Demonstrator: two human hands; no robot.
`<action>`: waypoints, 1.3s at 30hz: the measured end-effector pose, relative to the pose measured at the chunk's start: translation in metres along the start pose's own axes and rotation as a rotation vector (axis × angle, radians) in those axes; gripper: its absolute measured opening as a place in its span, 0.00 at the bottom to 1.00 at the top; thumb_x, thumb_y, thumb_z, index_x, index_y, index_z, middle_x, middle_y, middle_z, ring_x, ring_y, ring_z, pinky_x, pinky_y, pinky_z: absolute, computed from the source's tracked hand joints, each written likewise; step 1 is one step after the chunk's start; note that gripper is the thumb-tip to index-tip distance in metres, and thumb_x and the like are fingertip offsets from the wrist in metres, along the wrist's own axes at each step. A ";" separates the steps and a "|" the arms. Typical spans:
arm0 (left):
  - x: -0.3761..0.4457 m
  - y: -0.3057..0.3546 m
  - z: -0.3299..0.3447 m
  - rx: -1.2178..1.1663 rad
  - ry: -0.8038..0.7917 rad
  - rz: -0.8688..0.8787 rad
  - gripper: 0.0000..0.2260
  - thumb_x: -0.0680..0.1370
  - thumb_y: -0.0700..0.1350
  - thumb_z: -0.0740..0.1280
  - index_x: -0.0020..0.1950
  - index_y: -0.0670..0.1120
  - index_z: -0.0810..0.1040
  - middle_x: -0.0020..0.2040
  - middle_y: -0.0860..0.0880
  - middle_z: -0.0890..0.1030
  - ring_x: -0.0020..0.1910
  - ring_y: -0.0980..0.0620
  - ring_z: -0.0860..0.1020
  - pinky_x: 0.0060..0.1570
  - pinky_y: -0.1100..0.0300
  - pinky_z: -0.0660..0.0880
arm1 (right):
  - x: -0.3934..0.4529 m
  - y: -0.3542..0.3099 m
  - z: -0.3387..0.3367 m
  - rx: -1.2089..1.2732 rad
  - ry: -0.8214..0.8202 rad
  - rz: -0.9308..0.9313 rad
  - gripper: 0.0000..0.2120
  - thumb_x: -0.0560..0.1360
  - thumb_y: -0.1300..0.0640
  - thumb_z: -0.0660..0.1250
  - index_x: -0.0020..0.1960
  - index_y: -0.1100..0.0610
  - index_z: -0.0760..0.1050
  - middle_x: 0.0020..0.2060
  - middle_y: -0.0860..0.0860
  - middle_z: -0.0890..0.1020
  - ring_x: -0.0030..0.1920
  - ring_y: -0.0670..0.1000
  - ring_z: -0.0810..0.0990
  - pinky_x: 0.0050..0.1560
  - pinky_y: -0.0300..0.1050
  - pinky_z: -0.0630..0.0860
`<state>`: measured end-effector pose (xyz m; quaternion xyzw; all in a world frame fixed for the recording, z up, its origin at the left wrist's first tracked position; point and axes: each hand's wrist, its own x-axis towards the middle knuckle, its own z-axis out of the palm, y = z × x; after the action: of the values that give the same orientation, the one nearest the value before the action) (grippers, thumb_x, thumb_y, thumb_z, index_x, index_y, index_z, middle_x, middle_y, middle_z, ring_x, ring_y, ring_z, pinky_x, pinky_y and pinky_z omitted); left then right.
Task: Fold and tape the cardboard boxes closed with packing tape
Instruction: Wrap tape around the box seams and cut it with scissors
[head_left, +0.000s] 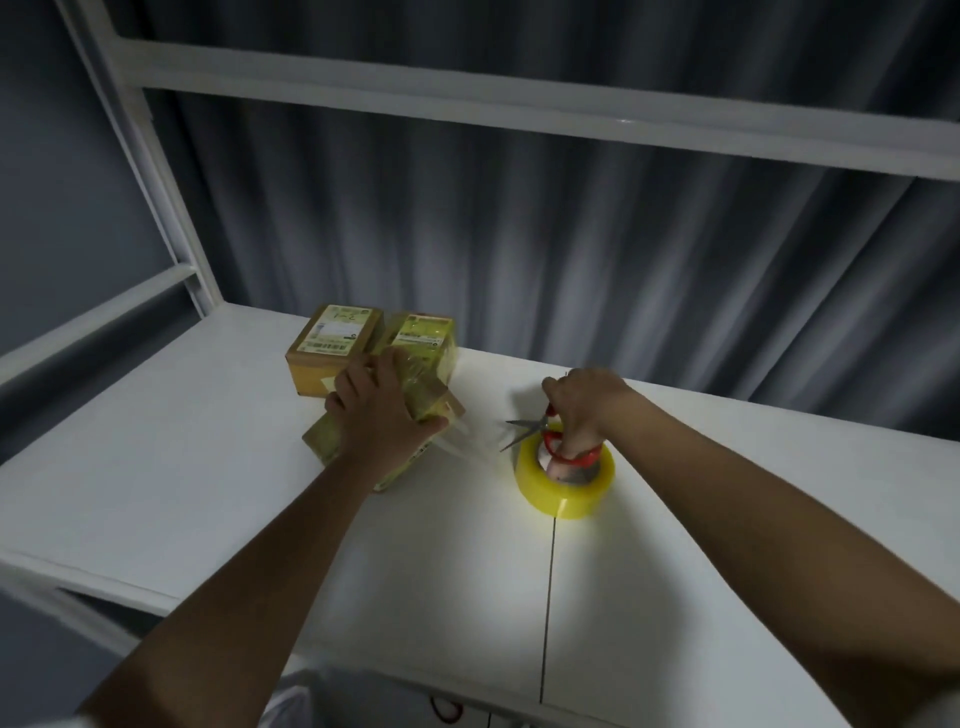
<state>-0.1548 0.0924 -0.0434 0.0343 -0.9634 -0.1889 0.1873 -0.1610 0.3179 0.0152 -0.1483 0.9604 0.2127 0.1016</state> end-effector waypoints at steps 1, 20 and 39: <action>0.001 -0.001 0.001 -0.003 0.016 0.004 0.46 0.63 0.64 0.75 0.72 0.41 0.63 0.66 0.35 0.67 0.63 0.34 0.66 0.60 0.40 0.64 | 0.009 0.001 -0.004 -0.046 -0.022 -0.017 0.33 0.68 0.41 0.70 0.66 0.55 0.64 0.58 0.53 0.76 0.59 0.55 0.74 0.46 0.42 0.66; 0.009 -0.021 0.006 0.033 0.055 -0.015 0.46 0.63 0.64 0.74 0.73 0.44 0.60 0.66 0.38 0.65 0.63 0.38 0.65 0.61 0.43 0.62 | 0.028 -0.004 -0.022 -0.151 0.050 -0.237 0.26 0.67 0.38 0.73 0.54 0.55 0.72 0.50 0.52 0.79 0.50 0.55 0.78 0.43 0.44 0.70; 0.000 -0.034 0.010 0.027 0.115 0.053 0.49 0.58 0.66 0.75 0.70 0.45 0.60 0.60 0.35 0.72 0.55 0.34 0.73 0.53 0.40 0.70 | 0.056 -0.021 -0.049 -0.177 -0.282 -0.177 0.46 0.57 0.29 0.74 0.66 0.52 0.67 0.59 0.53 0.75 0.57 0.54 0.73 0.47 0.44 0.70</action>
<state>-0.1586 0.0647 -0.0650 0.0220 -0.9540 -0.1686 0.2470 -0.2128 0.2645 0.0366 -0.2094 0.8973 0.3054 0.2402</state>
